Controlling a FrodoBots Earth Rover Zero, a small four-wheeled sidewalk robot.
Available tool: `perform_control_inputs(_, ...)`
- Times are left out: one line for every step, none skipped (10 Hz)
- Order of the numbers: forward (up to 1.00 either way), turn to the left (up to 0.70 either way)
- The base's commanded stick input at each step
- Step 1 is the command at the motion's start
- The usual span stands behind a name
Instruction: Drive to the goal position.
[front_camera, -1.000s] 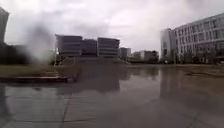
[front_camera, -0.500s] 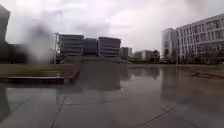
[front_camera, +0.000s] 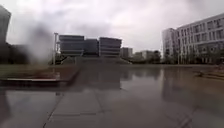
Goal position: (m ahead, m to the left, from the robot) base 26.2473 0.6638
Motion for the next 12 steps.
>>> perform_control_inputs(0.70, 0.00)
perform_control_inputs(0.70, 0.00)
perform_control_inputs(0.70, 0.00)
perform_control_inputs(0.70, 0.00)
perform_control_inputs(0.70, -0.01)
perform_control_inputs(0.70, -0.21)
perform_control_inputs(0.70, -0.28)
perform_control_inputs(0.70, -0.27)
perform_control_inputs(0.70, -0.10)
perform_control_inputs(0.70, 0.00)
perform_control_inputs(0.70, 0.00)
perform_control_inputs(0.70, 0.00)
